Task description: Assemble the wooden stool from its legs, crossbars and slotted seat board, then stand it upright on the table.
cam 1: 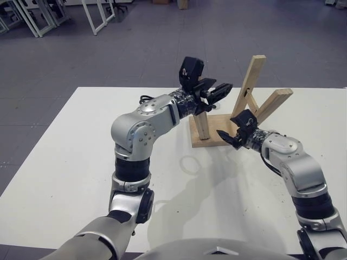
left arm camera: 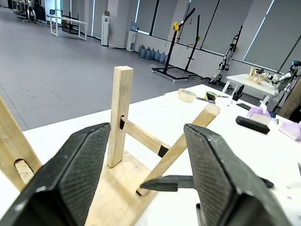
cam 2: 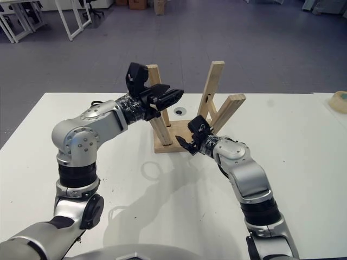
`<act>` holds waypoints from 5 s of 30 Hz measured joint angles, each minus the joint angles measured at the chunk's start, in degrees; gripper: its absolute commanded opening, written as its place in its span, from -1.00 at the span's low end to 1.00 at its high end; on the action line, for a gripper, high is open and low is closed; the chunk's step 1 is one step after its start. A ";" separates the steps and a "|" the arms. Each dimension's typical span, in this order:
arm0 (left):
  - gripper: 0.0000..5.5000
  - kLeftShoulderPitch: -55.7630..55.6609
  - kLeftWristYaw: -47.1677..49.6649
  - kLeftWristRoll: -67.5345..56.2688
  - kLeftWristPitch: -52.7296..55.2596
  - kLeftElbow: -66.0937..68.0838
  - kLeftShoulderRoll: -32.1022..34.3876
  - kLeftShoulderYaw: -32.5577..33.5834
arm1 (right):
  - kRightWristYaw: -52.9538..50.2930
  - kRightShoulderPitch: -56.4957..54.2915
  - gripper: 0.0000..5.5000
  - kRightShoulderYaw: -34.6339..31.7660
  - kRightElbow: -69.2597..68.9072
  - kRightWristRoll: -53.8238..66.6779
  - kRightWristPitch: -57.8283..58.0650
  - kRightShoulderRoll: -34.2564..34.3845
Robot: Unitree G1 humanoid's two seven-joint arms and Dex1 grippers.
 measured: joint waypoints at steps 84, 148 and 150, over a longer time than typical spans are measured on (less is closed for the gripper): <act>0.05 4.26 -48.41 -0.28 -37.56 25.00 20.83 -3.56 | 4.08 -21.02 0.22 -28.06 25.25 25.74 -10.58 -7.67; -0.59 15.04 -69.61 -7.29 -30.57 13.14 40.56 -0.91 | 63.49 -17.21 -0.43 -4.90 29.32 28.26 -6.61 -22.07; -0.60 13.93 -68.91 -12.46 -23.76 11.66 40.64 0.77 | 64.64 -17.67 -0.50 -6.71 28.86 33.27 -1.15 -23.87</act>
